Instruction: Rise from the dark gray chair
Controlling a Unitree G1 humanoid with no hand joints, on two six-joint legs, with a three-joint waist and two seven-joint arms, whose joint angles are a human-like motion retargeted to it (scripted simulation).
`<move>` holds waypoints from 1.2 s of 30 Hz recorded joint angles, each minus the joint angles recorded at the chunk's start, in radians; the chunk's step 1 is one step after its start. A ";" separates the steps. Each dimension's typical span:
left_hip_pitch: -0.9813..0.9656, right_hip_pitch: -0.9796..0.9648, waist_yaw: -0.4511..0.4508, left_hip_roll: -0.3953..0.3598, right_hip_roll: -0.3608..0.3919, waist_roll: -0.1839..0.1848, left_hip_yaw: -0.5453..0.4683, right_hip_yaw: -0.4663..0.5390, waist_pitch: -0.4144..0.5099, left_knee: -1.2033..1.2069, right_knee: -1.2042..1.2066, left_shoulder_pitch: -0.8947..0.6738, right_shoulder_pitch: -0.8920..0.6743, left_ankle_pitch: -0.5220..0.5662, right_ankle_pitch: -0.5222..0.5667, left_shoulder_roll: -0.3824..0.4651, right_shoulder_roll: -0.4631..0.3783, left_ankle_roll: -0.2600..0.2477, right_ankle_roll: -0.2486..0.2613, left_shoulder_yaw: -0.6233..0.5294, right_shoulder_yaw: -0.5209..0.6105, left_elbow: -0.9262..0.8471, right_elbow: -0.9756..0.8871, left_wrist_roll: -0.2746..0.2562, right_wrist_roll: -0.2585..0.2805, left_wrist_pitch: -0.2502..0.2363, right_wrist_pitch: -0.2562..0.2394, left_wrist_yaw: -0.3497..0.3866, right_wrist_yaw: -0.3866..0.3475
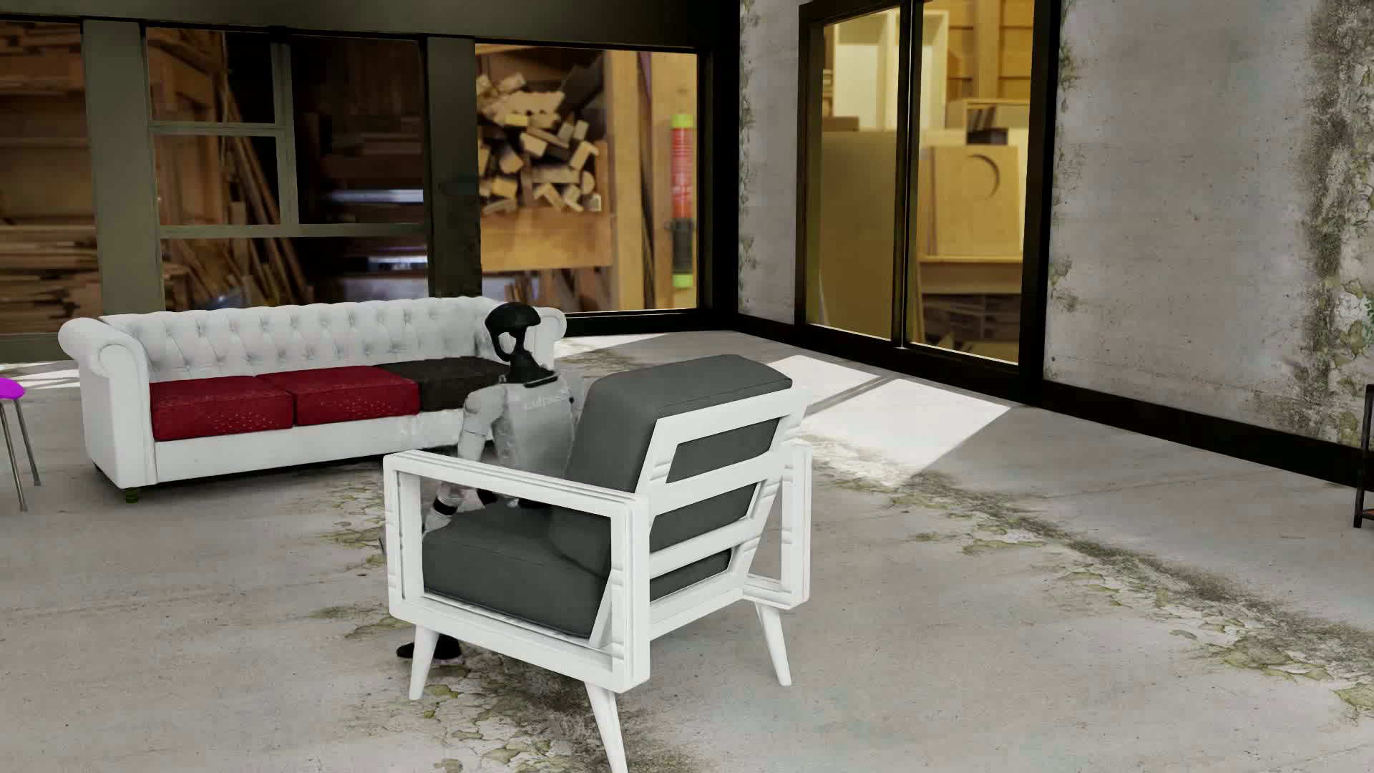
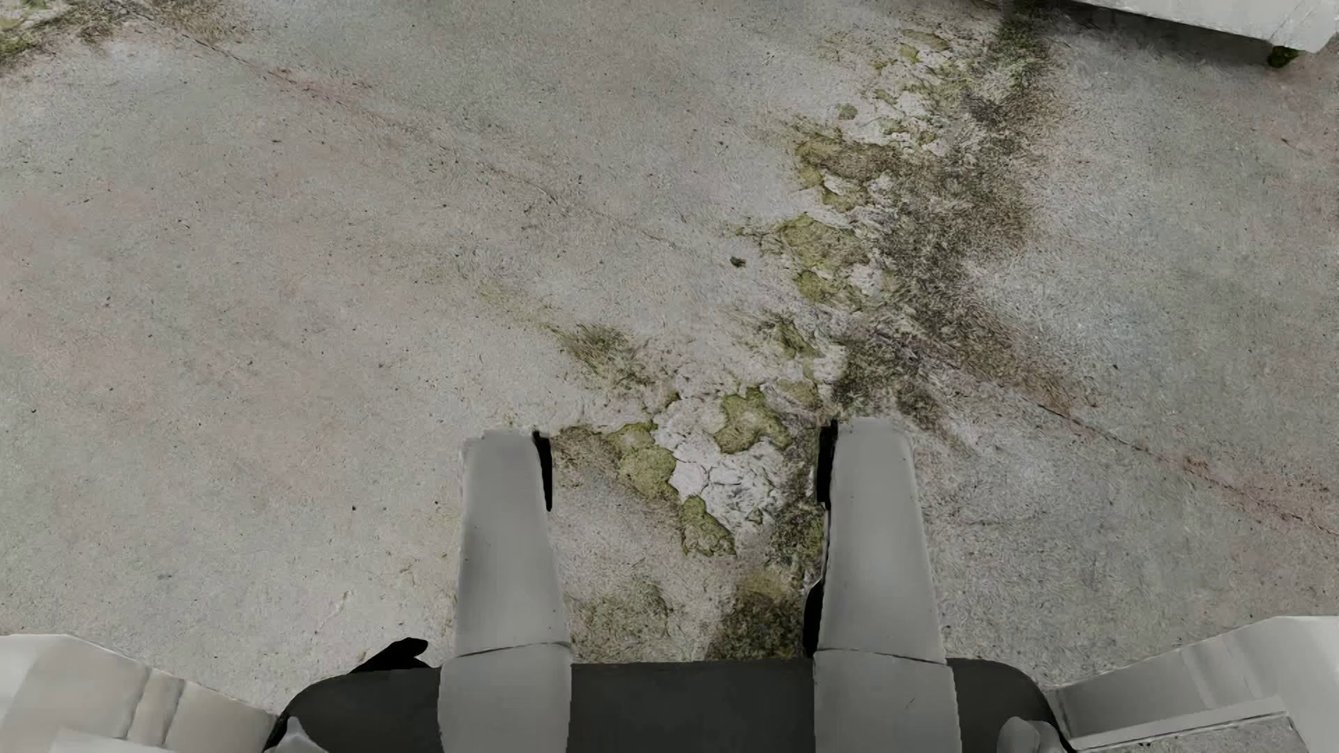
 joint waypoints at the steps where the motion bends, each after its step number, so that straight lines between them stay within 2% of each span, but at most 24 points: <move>1: 0.002 0.002 0.000 -0.001 -0.003 -0.001 0.001 -0.001 -0.001 -0.001 0.001 0.030 0.026 -0.001 -0.001 -0.002 0.017 0.001 0.000 0.002 0.011 0.050 0.023 0.060 -0.067 -0.014 -0.016 -0.089 0.062; 2: 0.004 0.004 0.000 0.001 -0.004 -0.001 0.001 -0.001 -0.002 -0.001 0.001 0.079 0.061 -0.001 0.000 -0.004 0.031 0.002 0.001 0.012 0.005 0.057 0.032 0.114 -0.081 -0.036 -0.022 -0.146 0.084; 3: 0.005 0.005 -0.001 0.003 -0.006 -0.002 0.003 -0.001 0.000 -0.001 0.000 0.132 0.098 -0.002 0.000 -0.007 0.040 0.003 0.002 0.031 -0.014 0.047 0.032 0.138 -0.053 -0.049 -0.016 -0.159 0.058; 4: 0.008 0.007 -0.001 0.006 -0.007 -0.003 0.005 -0.003 0.005 -0.001 0.000 0.183 0.132 -0.003 0.003 -0.014 0.043 0.004 0.001 0.046 -0.037 0.029 0.023 0.127 0.019 -0.041 0.015 -0.157 0.017; 5: 0.011 0.009 -0.002 0.006 -0.010 -0.003 0.007 -0.004 0.012 -0.002 -0.001 0.222 0.156 -0.003 0.004 -0.023 0.039 0.003 0.001 0.066 -0.062 0.017 0.002 0.106 0.055 -0.048 0.009 -0.146 -0.007; 7: 0.011 0.010 -0.002 0.009 -0.016 0.000 0.005 -0.003 0.022 -0.002 -0.004 0.277 0.173 -0.004 0.010 -0.040 0.017 0.003 0.011 0.096 -0.073 -0.020 -0.061 0.085 0.044 -0.058 -0.020 -0.135 -0.004; 8: 0.010 0.011 0.000 0.011 -0.019 0.001 0.004 -0.003 0.026 -0.002 -0.005 0.288 0.175 -0.003 0.012 -0.043 0.004 0.003 0.016 0.108 -0.075 -0.041 -0.088 0.071 0.055 -0.064 -0.030 -0.141 0.001; 9: 0.006 0.008 0.001 0.010 -0.021 0.001 0.002 -0.003 0.029 -0.001 -0.004 0.296 0.183 -0.001 0.014 -0.039 -0.008 0.002 0.018 0.118 -0.086 -0.083 -0.130 0.045 0.090 -0.058 -0.026 -0.130 -0.022; 12: -0.014 -0.009 0.005 0.005 -0.026 0.000 -0.003 0.003 0.040 0.000 0.000 0.322 0.223 0.006 0.014 0.041 -0.066 -0.002 0.024 0.133 -0.146 -0.411 -0.425 -0.036 0.239 -0.071 -0.042 0.035 -0.192; 13: -0.021 -0.017 0.004 0.002 -0.028 0.001 -0.004 0.005 0.047 0.001 0.002 0.313 0.226 0.007 0.015 0.070 -0.094 -0.003 0.025 0.124 -0.157 -0.546 -0.564 -0.061 0.269 -0.076 -0.054 0.118 -0.253; 15: -0.036 -0.034 0.004 0.000 -0.030 0.008 -0.006 0.013 0.063 0.002 0.005 0.250 0.193 0.008 0.017 0.136 -0.163 -0.009 0.032 0.082 -0.158 -0.792 -0.820 -0.029 0.288 -0.130 -0.116 0.279 -0.377; 17: -0.058 -0.061 0.003 -0.003 -0.033 0.013 -0.008 0.018 0.081 0.004 0.010 0.116 0.106 0.006 0.016 0.228 -0.255 -0.017 0.037 -0.030 -0.115 -0.959 -1.015 0.022 0.272 -0.170 -0.170 0.402 -0.472; 18: -0.074 -0.077 0.001 -0.002 -0.037 0.017 -0.011 0.021 0.088 0.007 0.014 0.035 0.041 0.005 0.015 0.285 -0.316 -0.024 0.041 -0.106 -0.071 -1.017 -1.086 0.053 0.244 -0.186 -0.182 0.389 -0.435; 19: -0.087 -0.092 0.000 0.001 -0.036 0.018 -0.013 0.022 0.100 0.008 0.016 -0.069 -0.048 0.003 0.014 0.347 -0.383 -0.030 0.044 -0.203 0.004 -1.056 -1.138 0.087 0.213 -0.210 -0.200 0.339 -0.359; 21: -0.120 -0.129 -0.001 0.002 -0.042 0.022 -0.017 0.026 0.125 0.011 0.023 -0.326 -0.277 0.001 0.009 0.437 -0.494 -0.041 0.051 -0.451 0.216 -1.089 -1.202 0.143 0.157 -0.291 -0.251 0.144 -0.152; 22: -0.142 -0.152 -0.001 0.008 -0.039 0.020 -0.020 0.026 0.145 0.014 0.026 -0.467 -0.423 0.000 0.008 0.456 -0.520 -0.046 0.052 -0.584 0.350 -1.088 -1.206 0.164 0.150 -0.311 -0.239 0.023 -0.026; 23: -0.165 -0.176 -0.001 0.011 -0.040 0.020 -0.024 0.031 0.166 0.015 0.028 -0.587 -0.550 -0.006 -0.001 0.467 -0.542 -0.057 0.060 -0.707 0.466 -1.087 -1.206 0.161 0.175 -0.332 -0.282 0.163 -0.134; 24: -0.191 -0.206 -0.001 0.009 -0.037 0.018 -0.029 0.034 0.191 0.018 0.032 -0.672 -0.643 -0.007 -0.003 0.490 -0.568 -0.059 0.062 -0.783 0.534 -1.114 -1.233 0.141 0.196 -0.318 -0.272 0.204 -0.152; 25: -0.222 -0.239 -0.001 0.003 -0.033 0.016 -0.035 0.038 0.216 0.019 0.035 -0.750 -0.721 -0.011 -0.008 0.520 -0.593 -0.060 0.065 -0.841 0.579 -1.156 -1.265 0.127 0.208 -0.323 -0.280 0.210 -0.156; 26: -0.261 -0.275 0.000 -0.002 -0.027 0.016 -0.039 0.039 0.233 0.021 0.038 -0.813 -0.783 -0.011 -0.015 0.543 -0.611 -0.058 0.070 -0.901 0.631 -1.192 -1.292 0.123 0.223 -0.327 -0.293 0.266 -0.214; 27: -0.299 -0.313 0.002 -0.005 -0.022 0.020 -0.042 0.041 0.246 0.023 0.039 -0.847 -0.816 -0.018 -0.024 0.561 -0.629 -0.055 0.074 -0.930 0.663 -1.219 -1.322 0.114 0.241 -0.331 -0.303 0.318 -0.266; 30: -0.381 -0.405 -0.002 -0.016 -0.009 0.016 -0.047 0.050 0.298 -0.002 0.021 -0.932 -0.902 -0.034 -0.048 0.615 -0.674 -0.068 0.071 -0.975 0.703 -1.295 -1.404 0.109 0.252 -0.354 -0.326 0.414 -0.353; 33: -0.383 -0.400 -0.002 -0.032 0.005 0.023 -0.025 0.033 0.315 -0.074 -0.045 -0.944 -0.925 -0.043 -0.077 0.613 -0.671 -0.048 0.048 -0.979 0.717 -1.296 -1.400 0.115 0.252 -0.365 -0.338 0.436 -0.375; 36: -0.301 -0.300 -0.004 -0.031 0.017 0.020 -0.001 0.007 0.289 -0.226 -0.193 -0.854 -0.833 -0.032 -0.088 0.546 -0.592 -0.042 0.029 -0.904 0.645 -1.186 -1.281 0.140 0.199 -0.359 -0.315 0.368 -0.317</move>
